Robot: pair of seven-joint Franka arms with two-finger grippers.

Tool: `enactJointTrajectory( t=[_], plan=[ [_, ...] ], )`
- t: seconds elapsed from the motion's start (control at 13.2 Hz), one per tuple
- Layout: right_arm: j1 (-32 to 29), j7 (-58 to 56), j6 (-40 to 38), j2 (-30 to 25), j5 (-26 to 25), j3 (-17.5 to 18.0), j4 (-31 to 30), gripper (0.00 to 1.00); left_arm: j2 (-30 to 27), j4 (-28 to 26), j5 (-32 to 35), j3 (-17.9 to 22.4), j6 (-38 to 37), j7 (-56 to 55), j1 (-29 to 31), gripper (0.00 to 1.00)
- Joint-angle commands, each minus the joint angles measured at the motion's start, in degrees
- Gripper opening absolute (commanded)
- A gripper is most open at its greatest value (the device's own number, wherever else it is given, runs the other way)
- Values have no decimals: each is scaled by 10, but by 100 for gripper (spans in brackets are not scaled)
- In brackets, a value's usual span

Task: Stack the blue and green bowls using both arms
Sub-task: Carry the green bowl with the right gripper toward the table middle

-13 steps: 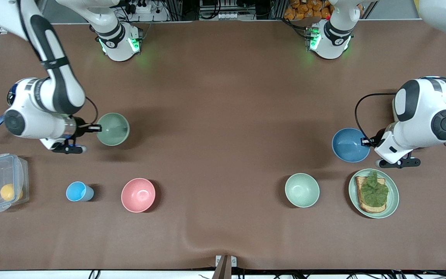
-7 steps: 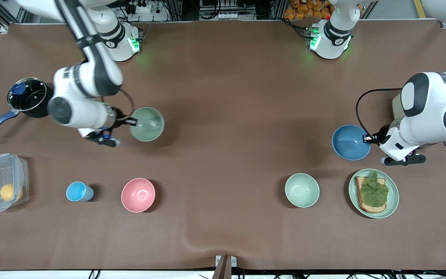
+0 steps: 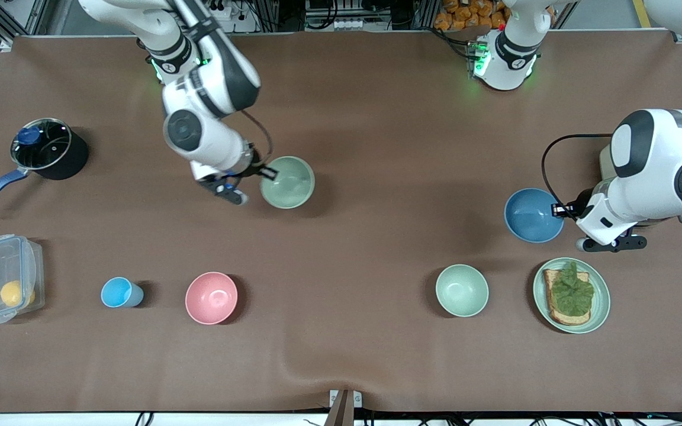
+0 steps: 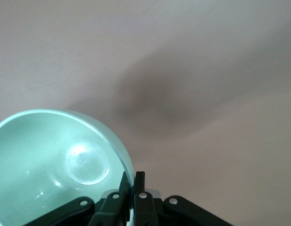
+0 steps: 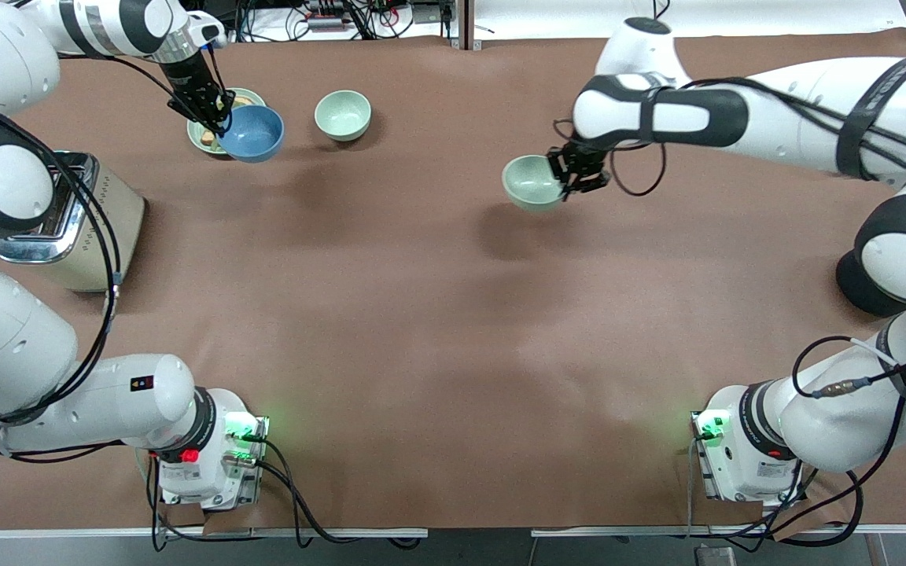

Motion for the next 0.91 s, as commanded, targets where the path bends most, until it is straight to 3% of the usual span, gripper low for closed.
enactJointTrajectory(
  t=[0.0, 0.46, 0.84],
  plan=[
    [54, 68, 55, 40, 16, -7, 25, 0, -11, 5, -10, -3, -14, 13, 0, 0],
    [144, 164, 228, 125, 30, -8, 30, 0, -4, 12, -5, -3, -14, 6, -3, 0],
    [168, 176, 259, 143, 30, -8, 29, 0, 1, 24, -5, -3, -13, 5, -12, 0]
  ],
)
